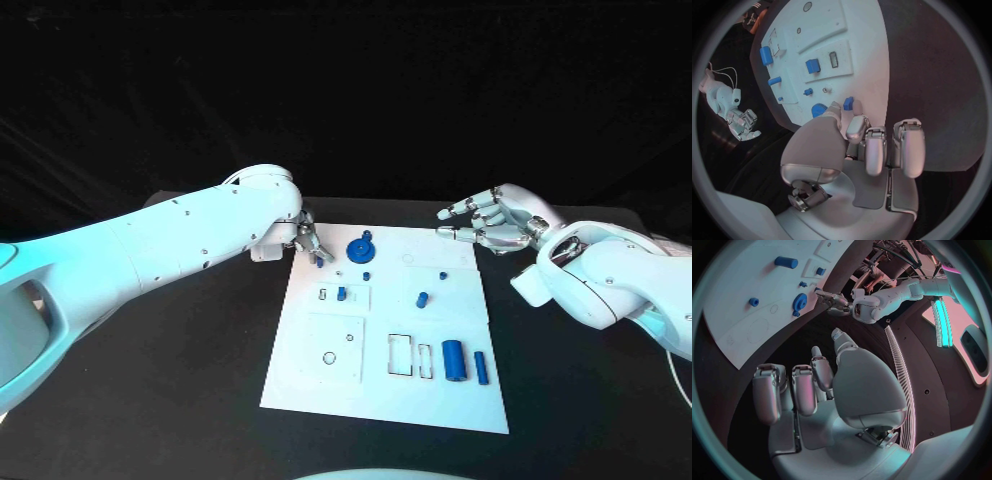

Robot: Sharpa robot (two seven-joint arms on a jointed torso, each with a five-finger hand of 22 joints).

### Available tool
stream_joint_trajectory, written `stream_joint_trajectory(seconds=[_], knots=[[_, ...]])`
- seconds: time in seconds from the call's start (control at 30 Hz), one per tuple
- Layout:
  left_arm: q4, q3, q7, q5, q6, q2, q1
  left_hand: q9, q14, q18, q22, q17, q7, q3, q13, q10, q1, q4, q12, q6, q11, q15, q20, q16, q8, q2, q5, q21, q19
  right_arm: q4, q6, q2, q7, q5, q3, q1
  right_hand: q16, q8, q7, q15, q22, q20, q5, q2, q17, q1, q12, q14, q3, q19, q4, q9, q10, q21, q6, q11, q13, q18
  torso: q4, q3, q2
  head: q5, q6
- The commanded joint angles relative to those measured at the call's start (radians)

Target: Assemble the parts on the task board

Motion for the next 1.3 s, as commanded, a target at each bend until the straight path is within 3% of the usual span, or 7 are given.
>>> stream_joint_trajectory(seconds=[0.03,0.27,0.47,0.57,0.7,0.83,1.3], knots=[[-0.001,0.0,-0.013,0.008,0.015,0.003,0.0,-0.003,0.104,-0.002,0.19,0.263,-0.002,0.011,-0.002,0.003,0.021,-0.008,0.005,0.008,-0.001,-0.001,0.002,0.003,-0.007,0.007,0.005,0.006,0.06,0.001,0.012,0.001,0.003,-0.009,0.0,-0.001,-0.007,-0.001,-0.001,-0.001,0.099,0.002,0.007,0.007,0.08,0.0,-0.004,0.064,-0.006,-0.007,0.0,0.001,-0.006,-0.005,-0.004,-0.001,0.024,0.013,-0.0009,-0.0004,0.0,0.001,0.001],[-0.005,0.0,-0.009,0.014,0.003,0.007,0.0,-0.012,0.104,-0.001,0.189,0.263,-0.006,0.06,-0.005,0.001,0.093,-0.044,0.002,0.004,-0.005,-0.004,0.0,0.003,-0.015,0.044,0.007,0.004,0.058,0.001,0.013,0.001,0.003,-0.009,0.0,-0.001,-0.007,-0.001,-0.001,-0.001,0.099,0.002,0.007,0.007,0.08,0.0,-0.004,0.064,-0.006,-0.007,0.0,0.001,-0.006,-0.005,-0.004,-0.001,0.024,0.013,-0.0006,-0.0006,0.001,0.0,-0.002],[-0.012,0.0,0.002,0.027,-0.02,0.011,-0.003,-0.022,0.104,0.0,0.186,0.263,-0.006,0.186,-0.013,-0.009,0.192,-0.112,-0.008,-0.017,-0.007,-0.008,-0.005,0.003,-0.031,0.075,0.011,0.001,0.056,0.001,0.015,0.001,0.003,-0.009,0.0,-0.001,-0.007,0.0,-0.001,-0.001,0.099,0.002,0.007,0.007,0.079,0.001,-0.002,0.064,-0.006,-0.007,-0.001,0.002,-0.005,-0.005,-0.003,-0.001,0.024,0.013,-0.0012,-0.0002,0.0,-0.001,-0.003],[-0.012,0.0,0.011,0.04,-0.035,0.009,-0.004,-0.025,0.104,0.0,0.184,0.263,0.002,0.291,-0.019,-0.014,0.207,-0.144,-0.016,-0.024,-0.001,-0.003,-0.002,0.003,-0.033,0.054,0.012,-0.001,0.054,-0.001,0.017,0.001,0.002,-0.009,0.0,-0.001,-0.007,0.0,-0.001,-0.001,0.099,0.002,0.007,0.007,0.079,0.001,-0.002,0.064,-0.006,-0.007,-0.001,0.002,-0.005,-0.005,-0.003,-0.001,0.024,0.013,-0.001,0.0,0.0,-0.001,-0.005],[-0.004,0.0,0.017,0.056,-0.047,0.001,-0.005,-0.016,0.104,0.001,0.183,0.263,0.01,0.471,-0.024,-0.01,0.134,-0.162,-0.018,-0.024,0.004,0.003,0.003,0.003,-0.016,-0.017,0.006,-0.005,0.053,-0.002,0.019,0.002,0.002,-0.009,0.0,-0.001,-0.007,0.0,-0.001,-0.001,0.099,0.002,0.007,0.007,0.079,0.001,-0.002,0.064,-0.006,-0.007,-0.001,0.002,-0.005,-0.005,-0.003,-0.001,0.024,0.013,-0.0006,0.0002,-0.001,-0.002,-0.004],[0.025,0.0,0.017,0.07,-0.065,-0.02,-0.005,-0.006,0.104,0.001,0.183,0.263,0.006,0.553,-0.025,-0.007,0.099,-0.181,-0.017,-0.025,0.002,0.003,0.004,0.003,0.0,-0.043,0.006,-0.005,0.053,-0.004,0.021,0.003,0.001,-0.009,0.0,-0.002,-0.006,0.001,-0.001,-0.001,0.099,0.002,0.007,0.008,0.08,0.001,-0.001,0.064,-0.006,-0.007,-0.001,0.002,-0.004,-0.005,-0.002,-0.001,0.025,0.013,0.0001,0.0005,-0.001,-0.002,-0.004],[0.257,-0.001,0.017,0.101,-0.178,-0.159,-0.009,0.007,0.104,0.001,0.184,0.263,0.002,0.615,-0.024,0.0,0.056,-0.2,-0.013,-0.024,0.001,0.002,0.002,0.003,0.022,-0.069,0.003,-0.006,0.053,-0.009,0.023,0.002,-0.001,-0.006,-0.001,-0.007,-0.008,0.001,-0.001,-0.001,0.098,0.002,0.007,0.008,0.079,0.001,-0.002,0.064,-0.007,-0.007,-0.001,0.003,-0.005,-0.005,-0.001,-0.001,0.024,0.013,0.0037,0.0009,-0.003,0.002,-0.004]])
